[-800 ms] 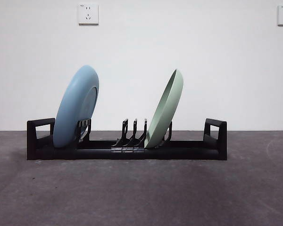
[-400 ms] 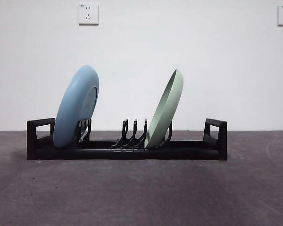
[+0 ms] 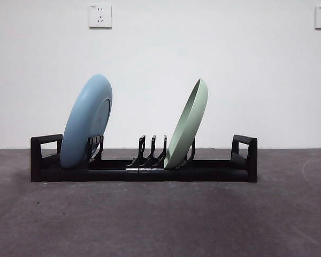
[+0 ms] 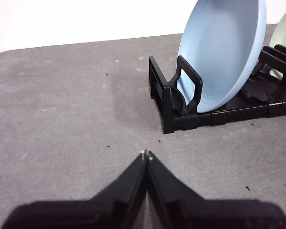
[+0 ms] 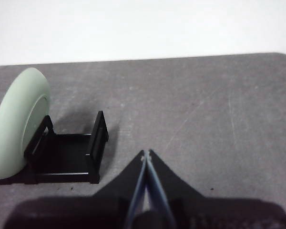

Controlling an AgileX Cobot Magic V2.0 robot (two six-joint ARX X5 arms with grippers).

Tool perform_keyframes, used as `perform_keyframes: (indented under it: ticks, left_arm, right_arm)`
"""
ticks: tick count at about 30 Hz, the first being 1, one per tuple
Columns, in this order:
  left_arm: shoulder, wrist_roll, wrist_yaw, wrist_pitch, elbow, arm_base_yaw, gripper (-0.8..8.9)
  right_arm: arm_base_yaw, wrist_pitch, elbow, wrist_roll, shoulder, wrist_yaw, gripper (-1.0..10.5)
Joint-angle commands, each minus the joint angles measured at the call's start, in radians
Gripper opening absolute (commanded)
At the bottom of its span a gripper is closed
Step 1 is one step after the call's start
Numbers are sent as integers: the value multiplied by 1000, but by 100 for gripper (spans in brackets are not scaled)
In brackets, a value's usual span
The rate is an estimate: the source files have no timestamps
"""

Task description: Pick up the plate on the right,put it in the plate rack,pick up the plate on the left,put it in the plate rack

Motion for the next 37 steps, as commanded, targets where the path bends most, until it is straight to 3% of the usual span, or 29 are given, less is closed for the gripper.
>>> perform_keyframes:
  ticks: [1, 6, 11, 16, 37]
  left_arm:
    - [-3, 8, -1, 5, -16, 3, -3]
    - [-3, 8, -1, 6, -16, 3, -3]
    - [-3, 8, -1, 6, -16, 3, -3]
    - [-3, 8, -1, 6, -16, 3, -3]
    - [-3, 8, -1, 6, -16, 3, -3]
  right_arm:
    - [-1, 4, -19, -51, -34, -3, 6]
    - [-1, 92, -159, -39, -150, -18, 6]
    - [-5, 200, -361, -39, -282, -134, 6]
    - [-6, 241, -497, -17, -362, -187, 6]
    - [-6, 244, -584, 40, -390, -184, 6]
